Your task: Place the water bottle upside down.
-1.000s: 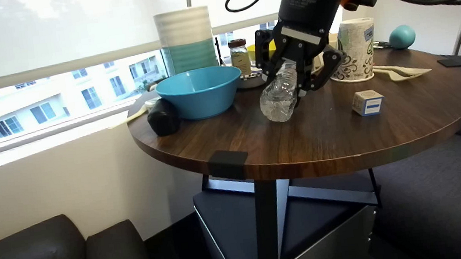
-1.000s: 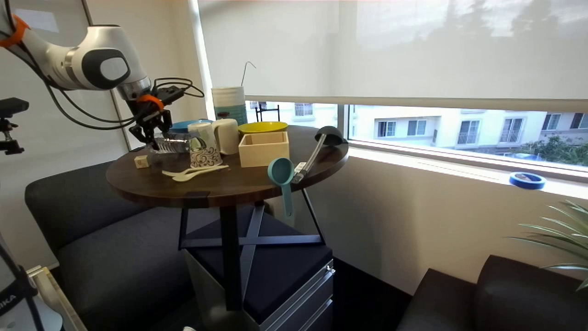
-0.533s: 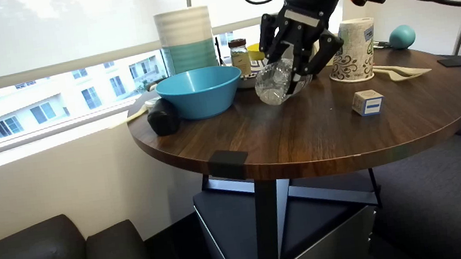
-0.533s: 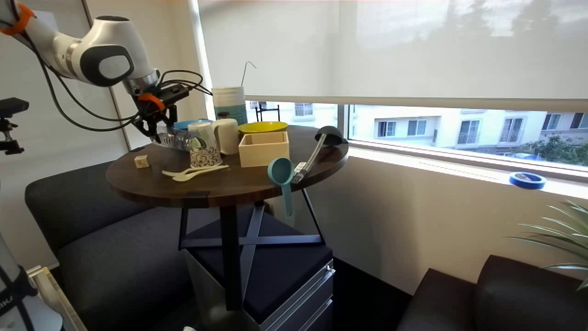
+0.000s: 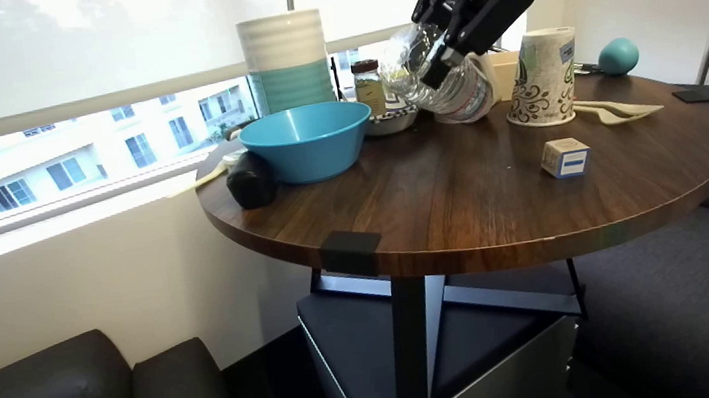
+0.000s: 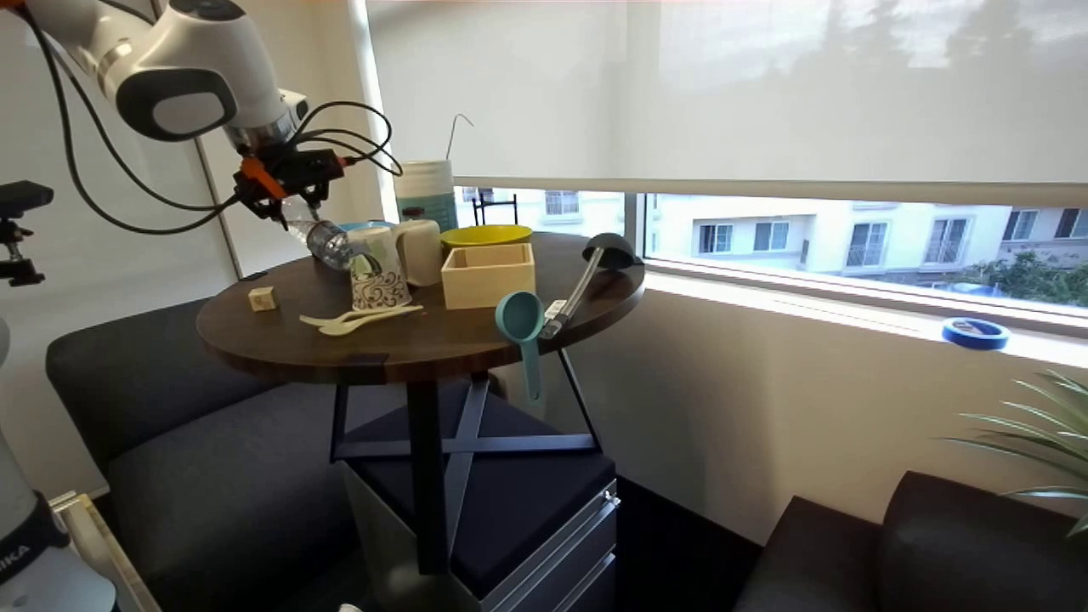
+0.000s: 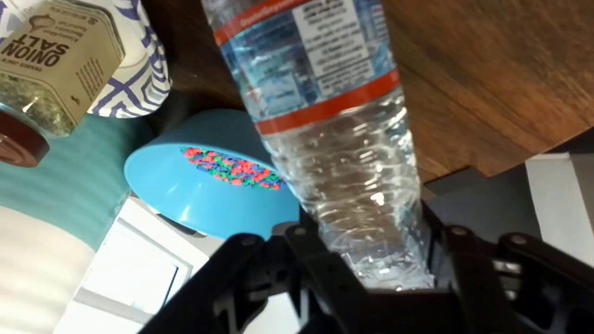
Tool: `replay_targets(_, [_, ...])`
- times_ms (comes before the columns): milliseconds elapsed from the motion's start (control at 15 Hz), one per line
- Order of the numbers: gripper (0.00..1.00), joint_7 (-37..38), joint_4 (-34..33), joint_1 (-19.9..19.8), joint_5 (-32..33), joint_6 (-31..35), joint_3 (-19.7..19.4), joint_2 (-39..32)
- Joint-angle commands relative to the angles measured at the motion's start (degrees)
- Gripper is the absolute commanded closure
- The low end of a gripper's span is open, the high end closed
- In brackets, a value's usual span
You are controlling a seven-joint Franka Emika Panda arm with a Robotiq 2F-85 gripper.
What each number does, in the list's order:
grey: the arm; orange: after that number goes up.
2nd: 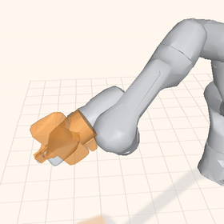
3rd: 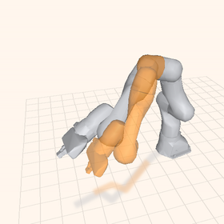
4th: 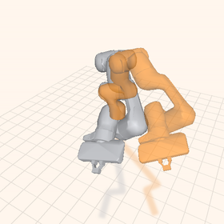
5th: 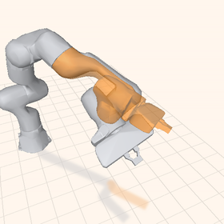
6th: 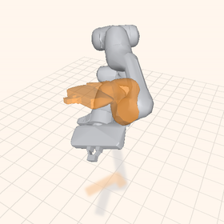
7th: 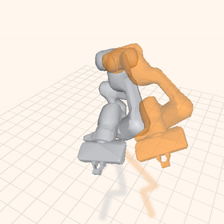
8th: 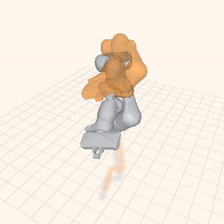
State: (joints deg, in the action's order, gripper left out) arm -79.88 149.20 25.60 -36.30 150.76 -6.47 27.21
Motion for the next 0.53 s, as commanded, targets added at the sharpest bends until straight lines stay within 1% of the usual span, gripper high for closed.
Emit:
replay_targets(0, [0.76, -3.31, 3.52, 2.81, -11.76, 2.48, -2.77, 5.72])
replay_targets(133, [0.76, -6.40, 4.71, 3.45, -19.96, 3.73, -3.50, 7.16])
replay_targets(200, [0.76, -7.77, 5.58, 6.08, -23.32, 5.57, -5.64, 7.85])
replay_targets(467, [0.76, -16.79, 6.77, 10.90, -40.00, 9.16, -9.69, 10.72])
